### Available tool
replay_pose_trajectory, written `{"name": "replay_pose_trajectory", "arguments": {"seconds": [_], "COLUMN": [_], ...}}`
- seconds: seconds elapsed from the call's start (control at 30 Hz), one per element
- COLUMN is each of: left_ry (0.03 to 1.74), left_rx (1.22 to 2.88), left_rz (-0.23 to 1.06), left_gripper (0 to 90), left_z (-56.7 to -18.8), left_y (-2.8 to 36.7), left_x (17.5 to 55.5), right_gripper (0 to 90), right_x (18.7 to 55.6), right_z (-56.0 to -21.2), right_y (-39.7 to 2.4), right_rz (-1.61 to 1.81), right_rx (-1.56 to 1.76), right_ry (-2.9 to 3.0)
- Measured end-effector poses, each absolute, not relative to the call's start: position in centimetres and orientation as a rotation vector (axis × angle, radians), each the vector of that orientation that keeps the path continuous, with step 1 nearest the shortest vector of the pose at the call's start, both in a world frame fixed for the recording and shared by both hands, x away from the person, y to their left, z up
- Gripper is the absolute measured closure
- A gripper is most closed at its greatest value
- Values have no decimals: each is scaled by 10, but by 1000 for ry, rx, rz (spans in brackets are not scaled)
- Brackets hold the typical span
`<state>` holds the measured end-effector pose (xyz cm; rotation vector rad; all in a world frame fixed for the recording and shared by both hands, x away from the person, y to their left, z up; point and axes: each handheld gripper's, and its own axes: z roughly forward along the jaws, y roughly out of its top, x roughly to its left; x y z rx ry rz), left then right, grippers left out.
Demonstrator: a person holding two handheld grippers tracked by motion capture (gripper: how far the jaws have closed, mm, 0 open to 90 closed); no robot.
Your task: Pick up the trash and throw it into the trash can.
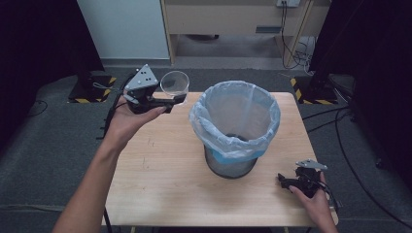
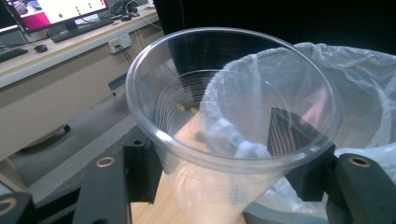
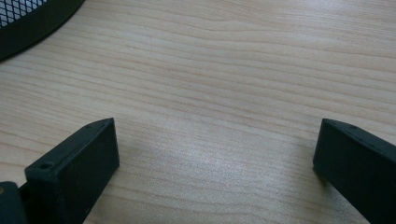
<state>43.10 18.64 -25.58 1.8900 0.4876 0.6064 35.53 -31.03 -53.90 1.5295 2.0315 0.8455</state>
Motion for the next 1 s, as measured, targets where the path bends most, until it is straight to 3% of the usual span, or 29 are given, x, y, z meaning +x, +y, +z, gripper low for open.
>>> {"name": "replay_pose_trajectory", "arguments": {"seconds": [1.0], "left_ry": [437], "left_rx": [1905], "left_rz": [607], "left_gripper": [381], "left_z": [-245], "left_y": [166], "left_x": [432], "right_gripper": [3], "right_x": [355], "right_z": [-539], "right_y": [-310], "right_rz": [846], "right_rx": [1529], "right_ry": [2032]}}
